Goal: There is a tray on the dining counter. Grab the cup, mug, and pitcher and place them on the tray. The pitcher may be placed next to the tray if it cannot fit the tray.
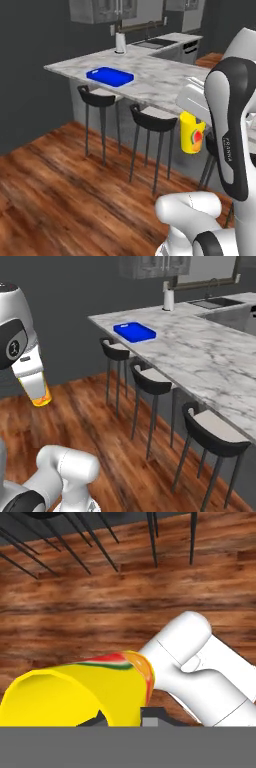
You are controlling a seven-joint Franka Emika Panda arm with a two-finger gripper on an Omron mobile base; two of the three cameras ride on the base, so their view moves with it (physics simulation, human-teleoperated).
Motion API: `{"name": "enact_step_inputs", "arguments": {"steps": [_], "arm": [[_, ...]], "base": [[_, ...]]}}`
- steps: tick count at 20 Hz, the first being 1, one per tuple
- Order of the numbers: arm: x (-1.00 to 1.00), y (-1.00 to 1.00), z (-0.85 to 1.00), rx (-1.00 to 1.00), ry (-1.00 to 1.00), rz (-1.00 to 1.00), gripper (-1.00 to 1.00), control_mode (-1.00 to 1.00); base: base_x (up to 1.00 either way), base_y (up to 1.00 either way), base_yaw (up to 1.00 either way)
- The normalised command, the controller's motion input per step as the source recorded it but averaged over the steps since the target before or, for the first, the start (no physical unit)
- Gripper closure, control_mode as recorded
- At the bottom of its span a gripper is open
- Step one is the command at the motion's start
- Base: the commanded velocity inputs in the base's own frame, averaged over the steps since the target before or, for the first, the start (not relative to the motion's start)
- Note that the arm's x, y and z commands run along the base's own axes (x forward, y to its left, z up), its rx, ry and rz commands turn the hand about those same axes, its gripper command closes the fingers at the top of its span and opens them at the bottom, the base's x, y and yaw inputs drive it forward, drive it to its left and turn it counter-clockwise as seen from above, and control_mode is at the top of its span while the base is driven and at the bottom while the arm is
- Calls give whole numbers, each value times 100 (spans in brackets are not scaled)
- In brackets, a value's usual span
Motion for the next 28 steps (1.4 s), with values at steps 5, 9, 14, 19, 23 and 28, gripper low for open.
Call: {"name": "enact_step_inputs", "arguments": {"steps": [5, 9, 14, 19, 23, 28], "arm": [[0, 0, 0, 0, 0, 0, 100, 100], [0, 0, 0, 0, 0, 0, 100, 100], [0, 0, 0, 0, 0, 0, 100, 100], [0, 0, 0, 0, 0, 0, 100, 100], [0, 0, 0, 0, 0, 0, 100, 100], [0, 0, 0, 0, 0, 0, 100, 100]], "base": [[68, 100, -49], [68, 100, -47], [69, 100, -41], [75, 100, -31], [89, 100, -24], [98, 100, -22]]}}
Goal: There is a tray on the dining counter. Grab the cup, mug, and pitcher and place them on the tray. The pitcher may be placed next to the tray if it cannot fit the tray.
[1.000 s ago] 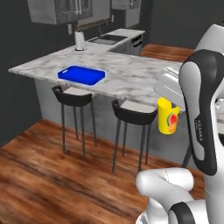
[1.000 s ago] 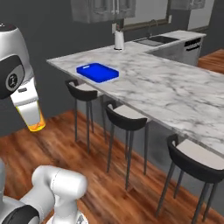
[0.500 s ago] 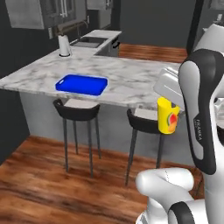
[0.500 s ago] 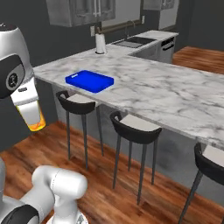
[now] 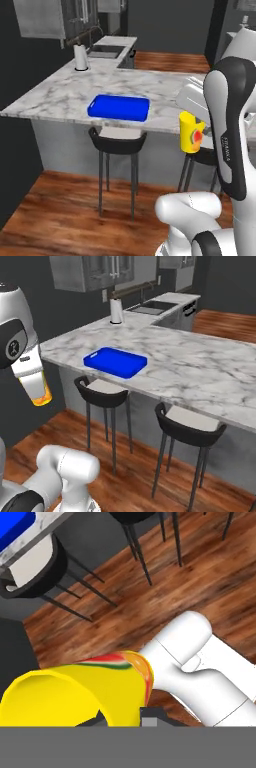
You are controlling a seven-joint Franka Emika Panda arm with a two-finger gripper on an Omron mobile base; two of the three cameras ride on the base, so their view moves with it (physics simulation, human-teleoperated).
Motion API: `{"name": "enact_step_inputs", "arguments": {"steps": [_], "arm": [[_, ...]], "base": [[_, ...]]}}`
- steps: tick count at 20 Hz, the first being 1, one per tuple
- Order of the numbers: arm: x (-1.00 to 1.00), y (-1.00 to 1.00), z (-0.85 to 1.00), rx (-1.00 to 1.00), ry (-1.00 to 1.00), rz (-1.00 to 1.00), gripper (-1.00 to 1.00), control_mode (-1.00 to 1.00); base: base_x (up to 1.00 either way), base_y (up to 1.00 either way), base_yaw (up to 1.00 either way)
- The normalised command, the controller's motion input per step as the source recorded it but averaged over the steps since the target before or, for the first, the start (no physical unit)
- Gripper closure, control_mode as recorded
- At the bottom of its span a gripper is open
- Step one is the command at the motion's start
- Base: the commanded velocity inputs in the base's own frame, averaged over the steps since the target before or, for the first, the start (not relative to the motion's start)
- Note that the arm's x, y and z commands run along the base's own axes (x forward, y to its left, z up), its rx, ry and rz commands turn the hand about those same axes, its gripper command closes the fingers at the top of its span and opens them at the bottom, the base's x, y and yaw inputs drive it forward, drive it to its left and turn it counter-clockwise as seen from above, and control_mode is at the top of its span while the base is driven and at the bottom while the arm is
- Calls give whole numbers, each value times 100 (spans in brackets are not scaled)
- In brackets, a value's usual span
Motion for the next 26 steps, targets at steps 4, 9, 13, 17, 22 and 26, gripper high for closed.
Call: {"name": "enact_step_inputs", "arguments": {"steps": [4, 9, 13, 17, 22, 26], "arm": [[0, 0, 0, 0, 0, 0, 100, 100], [0, 0, 0, 0, 0, 0, 100, 100], [0, 0, 0, 0, 0, 0, 100, 100], [0, 0, 0, 0, 0, 0, 100, 100], [0, 0, 0, 0, 0, 0, 100, 100], [19, 0, 0, 1, 6, -3, 100, -100]], "base": [[100, 95, -23], [100, 86, -25], [100, 56, -27], [100, 16, -30], [100, -3, -29], [68, -2, -17]]}}
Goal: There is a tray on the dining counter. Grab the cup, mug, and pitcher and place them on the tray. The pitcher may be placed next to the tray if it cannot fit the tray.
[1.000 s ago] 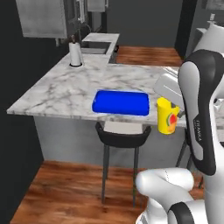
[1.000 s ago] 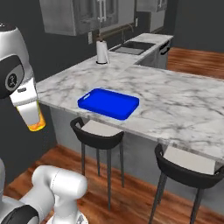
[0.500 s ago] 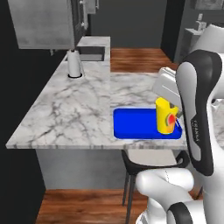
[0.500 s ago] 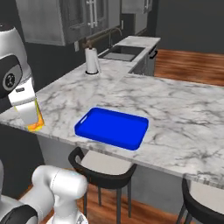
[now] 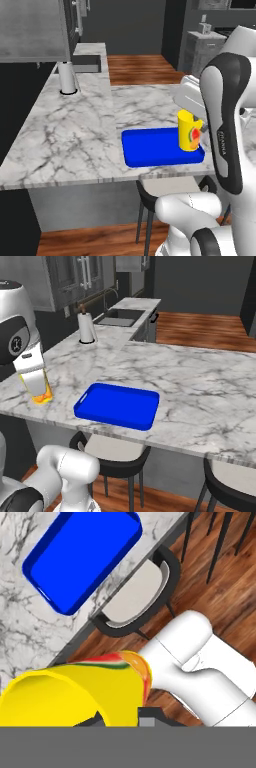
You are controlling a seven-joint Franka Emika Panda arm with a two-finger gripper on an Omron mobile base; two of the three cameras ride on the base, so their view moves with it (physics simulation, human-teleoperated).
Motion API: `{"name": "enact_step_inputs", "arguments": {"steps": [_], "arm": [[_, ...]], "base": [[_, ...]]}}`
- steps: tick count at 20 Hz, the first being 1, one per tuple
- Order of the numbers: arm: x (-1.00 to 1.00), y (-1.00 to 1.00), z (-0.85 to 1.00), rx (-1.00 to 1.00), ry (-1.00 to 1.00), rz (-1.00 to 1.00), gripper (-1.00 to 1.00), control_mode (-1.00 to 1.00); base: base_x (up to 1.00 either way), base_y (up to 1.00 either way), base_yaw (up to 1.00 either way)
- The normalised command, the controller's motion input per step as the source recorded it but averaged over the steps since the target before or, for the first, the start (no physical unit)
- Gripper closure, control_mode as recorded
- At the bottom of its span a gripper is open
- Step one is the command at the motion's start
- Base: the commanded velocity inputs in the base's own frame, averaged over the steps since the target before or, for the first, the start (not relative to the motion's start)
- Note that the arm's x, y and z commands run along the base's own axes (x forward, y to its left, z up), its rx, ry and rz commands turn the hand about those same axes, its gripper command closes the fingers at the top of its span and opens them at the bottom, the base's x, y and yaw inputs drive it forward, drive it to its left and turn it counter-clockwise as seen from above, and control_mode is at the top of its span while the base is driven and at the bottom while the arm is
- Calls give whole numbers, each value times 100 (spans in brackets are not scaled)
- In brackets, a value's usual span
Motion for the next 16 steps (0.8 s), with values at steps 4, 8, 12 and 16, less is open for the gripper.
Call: {"name": "enact_step_inputs", "arguments": {"steps": [4, 8, 12, 16], "arm": [[96, 0, -4, 1, 16, 0, 100, -100], [100, 0, -19, 0, 16, 4, 100, -100], [100, 0, -40, 0, 14, 8, 100, -100], [93, 0, -52, 1, 10, 9, 100, -100]], "base": [[0, 0, 0], [0, 0, 0], [0, 0, 0], [0, 0, 0]]}}
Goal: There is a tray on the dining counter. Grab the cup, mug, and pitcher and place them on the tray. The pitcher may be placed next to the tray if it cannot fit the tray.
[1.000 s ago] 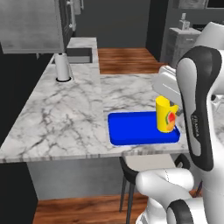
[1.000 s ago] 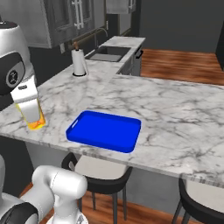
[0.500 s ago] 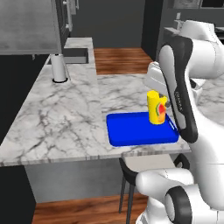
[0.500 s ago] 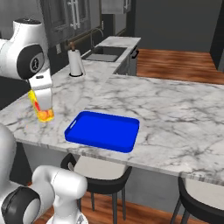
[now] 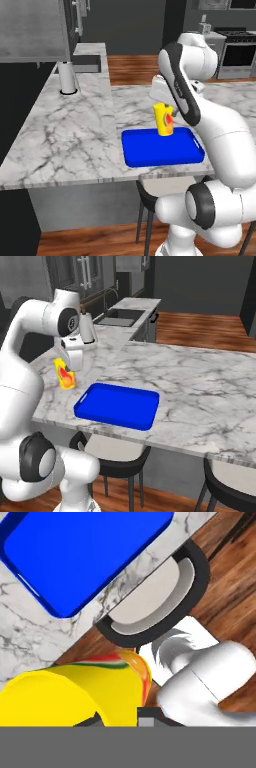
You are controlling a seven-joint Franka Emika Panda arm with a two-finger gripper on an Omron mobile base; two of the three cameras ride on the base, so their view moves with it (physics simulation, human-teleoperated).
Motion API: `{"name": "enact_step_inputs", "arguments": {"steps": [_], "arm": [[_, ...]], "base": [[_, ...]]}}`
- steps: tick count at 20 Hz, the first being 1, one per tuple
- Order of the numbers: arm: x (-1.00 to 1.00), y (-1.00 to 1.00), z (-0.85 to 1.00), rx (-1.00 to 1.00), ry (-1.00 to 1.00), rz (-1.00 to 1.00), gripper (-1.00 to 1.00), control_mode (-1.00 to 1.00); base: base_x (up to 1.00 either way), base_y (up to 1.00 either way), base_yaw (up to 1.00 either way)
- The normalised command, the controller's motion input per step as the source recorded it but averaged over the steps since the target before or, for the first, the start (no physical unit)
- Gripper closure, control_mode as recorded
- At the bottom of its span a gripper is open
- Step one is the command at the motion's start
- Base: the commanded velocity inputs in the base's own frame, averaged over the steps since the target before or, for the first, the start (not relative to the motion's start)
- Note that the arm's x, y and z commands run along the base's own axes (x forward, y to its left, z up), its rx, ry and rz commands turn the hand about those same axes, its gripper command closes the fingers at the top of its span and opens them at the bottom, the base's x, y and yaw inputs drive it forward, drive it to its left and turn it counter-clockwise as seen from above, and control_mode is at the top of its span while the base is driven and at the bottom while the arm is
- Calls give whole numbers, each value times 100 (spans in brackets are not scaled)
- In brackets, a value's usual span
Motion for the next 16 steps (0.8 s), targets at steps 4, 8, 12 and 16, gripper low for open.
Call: {"name": "enact_step_inputs", "arguments": {"steps": [4, 8, 12, 16], "arm": [[74, -1, -58, 10, 2, 10, 100, -100], [58, 0, -58, 15, 0, 11, 100, -100], [59, 0, -64, 11, 0, 11, 100, -100], [55, 0, -52, 1, -11, 8, 100, -100]], "base": [[0, 0, 0], [0, 0, 0], [0, 0, 0], [0, 0, 0]]}}
